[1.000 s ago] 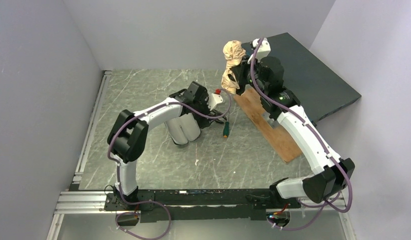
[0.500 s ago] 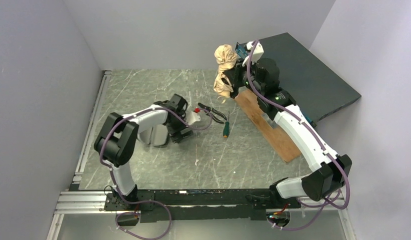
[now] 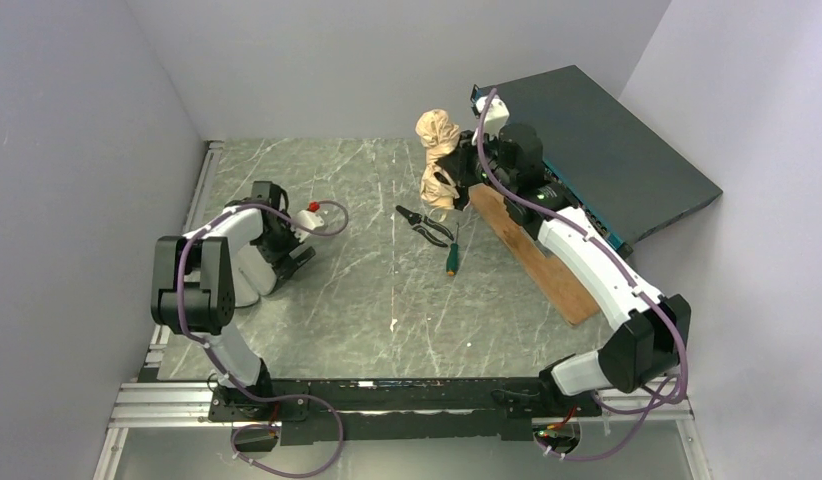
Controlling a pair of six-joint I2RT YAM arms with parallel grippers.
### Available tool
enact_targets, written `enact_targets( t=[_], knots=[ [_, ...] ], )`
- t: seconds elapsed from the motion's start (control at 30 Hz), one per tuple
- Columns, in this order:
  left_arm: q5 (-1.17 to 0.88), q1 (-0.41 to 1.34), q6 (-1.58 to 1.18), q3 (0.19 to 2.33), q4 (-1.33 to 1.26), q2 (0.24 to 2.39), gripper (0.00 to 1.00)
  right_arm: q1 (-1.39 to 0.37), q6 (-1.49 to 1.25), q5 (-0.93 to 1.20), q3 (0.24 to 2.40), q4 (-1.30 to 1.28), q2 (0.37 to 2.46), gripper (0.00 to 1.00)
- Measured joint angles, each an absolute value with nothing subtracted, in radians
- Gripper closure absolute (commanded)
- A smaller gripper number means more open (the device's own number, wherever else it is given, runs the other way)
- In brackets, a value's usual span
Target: Open the umbrella
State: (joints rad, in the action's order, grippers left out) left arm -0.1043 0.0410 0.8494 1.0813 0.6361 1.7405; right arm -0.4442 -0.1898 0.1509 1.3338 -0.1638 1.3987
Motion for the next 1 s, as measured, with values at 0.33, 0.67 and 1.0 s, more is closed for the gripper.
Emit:
enact_targets(
  t=[0.33,0.67,1.0],
  knots=[
    [-0.332,-0.025,0.831,1.060,0.660,1.635,0.01,-0.444,-0.183,0.339,1.328,-0.168,1.543,1.00],
    [-0.669,-0.023,0.456,0.894,0.282,1.076,0.01,-0.463,-0.132,0.608,1.330,-0.178,1.734,1.00],
    [-0.815,-0.019,0.283,0.958,0.297,1.025,0.01,-0.472,-0.220,0.860,1.377,-0.060,1.756,1.00]
  ],
)
